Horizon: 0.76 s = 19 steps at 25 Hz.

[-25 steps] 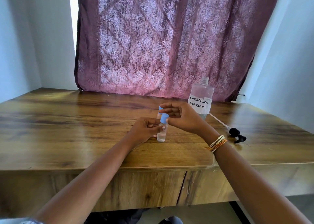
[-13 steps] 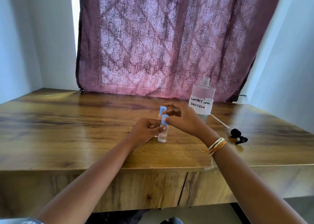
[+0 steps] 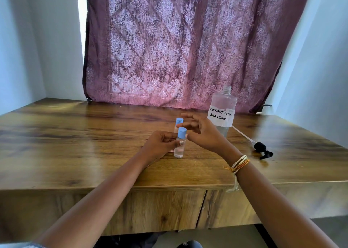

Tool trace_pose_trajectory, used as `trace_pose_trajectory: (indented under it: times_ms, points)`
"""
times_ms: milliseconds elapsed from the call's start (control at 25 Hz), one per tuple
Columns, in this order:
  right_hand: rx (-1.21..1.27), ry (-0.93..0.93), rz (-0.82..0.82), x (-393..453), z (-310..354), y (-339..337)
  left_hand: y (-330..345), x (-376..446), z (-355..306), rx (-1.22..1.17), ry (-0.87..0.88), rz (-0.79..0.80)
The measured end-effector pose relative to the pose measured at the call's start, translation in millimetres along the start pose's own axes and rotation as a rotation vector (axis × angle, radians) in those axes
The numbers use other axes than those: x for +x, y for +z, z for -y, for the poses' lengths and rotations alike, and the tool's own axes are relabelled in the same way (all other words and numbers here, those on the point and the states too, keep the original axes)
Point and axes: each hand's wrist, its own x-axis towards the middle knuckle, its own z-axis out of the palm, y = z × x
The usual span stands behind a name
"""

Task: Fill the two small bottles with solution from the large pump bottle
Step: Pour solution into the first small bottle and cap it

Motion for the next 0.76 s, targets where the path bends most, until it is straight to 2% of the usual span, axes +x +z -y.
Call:
trace_pose_trajectory:
  times_ms: [280, 520, 760]
  points:
    - [-0.036, -0.001, -0.067, 0, -3, 4, -1, 2, 2, 0.011, 0.003, -0.010]
    - [0.019, -0.053, 0.087, 0, -4, 3, 0, 2, 2, 0.007, 0.002, -0.003]
    - [0.037, -0.008, -0.083, 1, -7, 9, -1, 2, 4, 0.011, -0.009, -0.016]
